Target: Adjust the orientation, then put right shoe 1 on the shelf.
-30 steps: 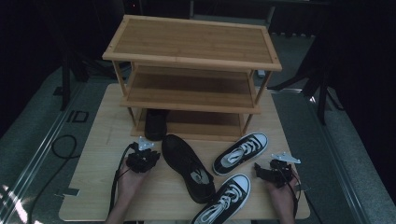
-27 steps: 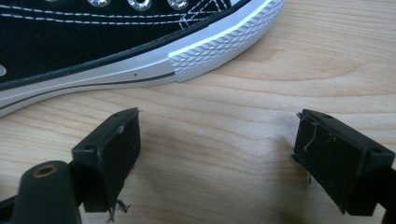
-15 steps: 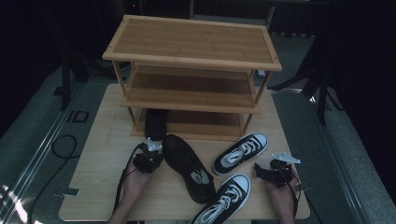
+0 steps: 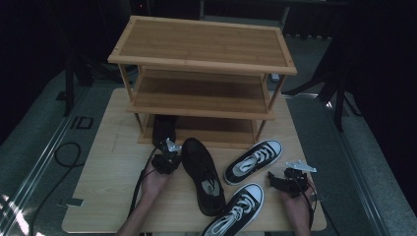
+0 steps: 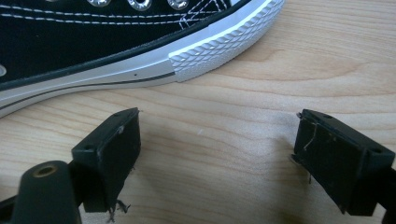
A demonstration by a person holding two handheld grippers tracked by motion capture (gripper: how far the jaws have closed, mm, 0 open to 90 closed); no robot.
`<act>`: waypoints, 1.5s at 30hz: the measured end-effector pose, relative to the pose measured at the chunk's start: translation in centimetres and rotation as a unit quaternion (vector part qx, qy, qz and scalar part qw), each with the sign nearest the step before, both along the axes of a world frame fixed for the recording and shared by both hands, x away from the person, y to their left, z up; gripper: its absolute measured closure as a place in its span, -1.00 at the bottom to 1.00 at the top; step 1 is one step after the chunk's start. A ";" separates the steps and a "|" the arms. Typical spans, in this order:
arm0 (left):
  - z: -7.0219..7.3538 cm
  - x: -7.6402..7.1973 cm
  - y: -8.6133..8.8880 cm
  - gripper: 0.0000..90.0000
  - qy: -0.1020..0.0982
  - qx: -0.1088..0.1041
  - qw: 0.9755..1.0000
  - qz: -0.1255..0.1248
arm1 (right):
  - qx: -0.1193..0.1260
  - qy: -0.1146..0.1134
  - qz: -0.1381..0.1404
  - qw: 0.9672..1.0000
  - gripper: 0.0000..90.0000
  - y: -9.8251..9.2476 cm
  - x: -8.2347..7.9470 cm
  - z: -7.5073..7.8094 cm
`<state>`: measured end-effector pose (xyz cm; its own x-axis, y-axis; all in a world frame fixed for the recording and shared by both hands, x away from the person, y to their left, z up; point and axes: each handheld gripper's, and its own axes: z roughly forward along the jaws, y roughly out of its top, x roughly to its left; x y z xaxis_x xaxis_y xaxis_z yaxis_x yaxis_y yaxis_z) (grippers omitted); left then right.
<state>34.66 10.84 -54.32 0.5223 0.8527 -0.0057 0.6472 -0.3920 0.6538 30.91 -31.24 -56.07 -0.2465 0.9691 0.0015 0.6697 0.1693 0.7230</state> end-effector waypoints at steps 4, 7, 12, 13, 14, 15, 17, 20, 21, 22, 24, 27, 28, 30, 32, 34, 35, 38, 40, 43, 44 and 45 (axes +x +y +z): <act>0.0 0.7 -0.9 1.00 0.003 -0.002 1.000 -0.006 | 0.000 0.000 0.001 1.000 -0.68 0.0 0.0 0.0; -0.1 1.2 -1.5 1.00 0.006 -0.003 1.000 -0.008 | 0.000 0.000 0.000 1.000 -0.68 0.0 0.0 0.0; -0.2 2.0 -2.6 1.00 0.008 -0.007 1.000 -0.014 | -0.001 0.000 0.001 1.000 -0.68 0.0 0.0 0.0; -0.2 2.1 -2.8 1.00 0.009 -0.009 1.000 -0.014 | -0.001 0.000 0.001 1.000 -0.68 0.0 0.0 0.0; -0.3 2.2 -2.9 1.00 0.010 -0.010 1.000 -0.015 | -0.001 0.000 0.001 1.000 -0.68 0.0 0.0 0.0; -0.3 2.2 -3.0 1.00 0.010 -0.013 1.000 -0.014 | -0.001 0.000 0.001 1.000 -0.68 0.0 0.0 0.0; -0.3 2.2 -2.9 1.00 0.014 -0.018 1.000 -0.010 | -0.001 0.000 0.001 1.000 -0.68 0.0 0.0 0.0; 0.1 1.7 -2.4 0.84 0.016 -0.036 0.999 -0.006 | 0.000 0.000 0.001 1.000 -0.68 0.0 0.0 0.0; 0.3 1.5 -2.2 0.79 0.015 -0.041 0.999 -0.006 | 0.000 0.000 0.002 1.000 -0.68 0.0 0.0 0.0; 0.6 1.1 -1.9 0.74 0.014 -0.046 0.999 -0.005 | 0.000 0.000 0.002 1.000 -0.68 0.0 0.0 0.0; 1.1 0.4 -1.3 0.64 0.015 -0.067 0.998 -0.002 | 0.000 0.000 0.002 1.000 -0.68 0.0 0.0 0.0; 2.0 -0.8 -0.5 0.51 0.014 -0.079 0.997 -0.003 | 0.000 0.000 0.002 1.000 -0.68 0.0 0.0 0.0; 2.3 -1.3 -0.3 0.49 0.013 -0.084 0.996 -0.005 | 0.000 0.000 0.002 1.000 -0.68 0.0 0.0 0.0; 2.9 -2.2 0.2 0.45 0.010 -0.092 0.996 -0.006 | 0.000 0.001 0.002 1.000 -0.68 0.0 0.0 0.0; 3.5 -2.9 0.4 0.42 0.008 -0.094 0.996 -0.012 | 0.000 0.001 0.002 1.000 -0.68 0.0 -0.1 0.0; 4.0 -3.6 0.7 0.39 0.005 -0.096 0.995 -0.015 | -0.001 0.001 0.002 1.000 -0.68 0.0 -0.1 0.0; 4.2 -3.9 0.8 0.39 0.003 -0.097 0.995 -0.018 | 0.000 0.001 0.002 1.000 -0.68 0.0 -0.1 0.0; 4.8 -4.6 0.9 0.38 0.001 -0.103 0.995 -0.019 | -0.001 0.001 0.002 1.000 -0.68 0.0 -0.1 0.0; 5.2 -5.1 0.7 0.37 0.001 -0.106 0.994 -0.023 | -0.001 0.001 0.002 1.000 -0.68 0.0 -0.1 0.0; 6.0 -6.1 0.2 0.37 0.000 -0.114 0.993 -0.037 | -0.001 0.001 0.002 1.000 -0.68 0.0 -0.1 0.0; 6.3 -6.4 0.0 0.37 -0.001 -0.114 0.993 -0.043 | 0.000 0.001 0.002 1.000 -0.68 0.0 -0.1 0.0; 6.6 -6.7 -0.2 0.37 -0.001 -0.117 0.992 -0.048 | -0.001 0.001 0.002 1.000 -0.68 0.0 -0.1 0.0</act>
<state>28.00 10.63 -47.72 0.6013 0.7744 -0.1969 0.6129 -0.2890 0.7354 30.85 -31.24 -56.06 -0.2513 0.9679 0.0007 0.6698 0.1734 0.7220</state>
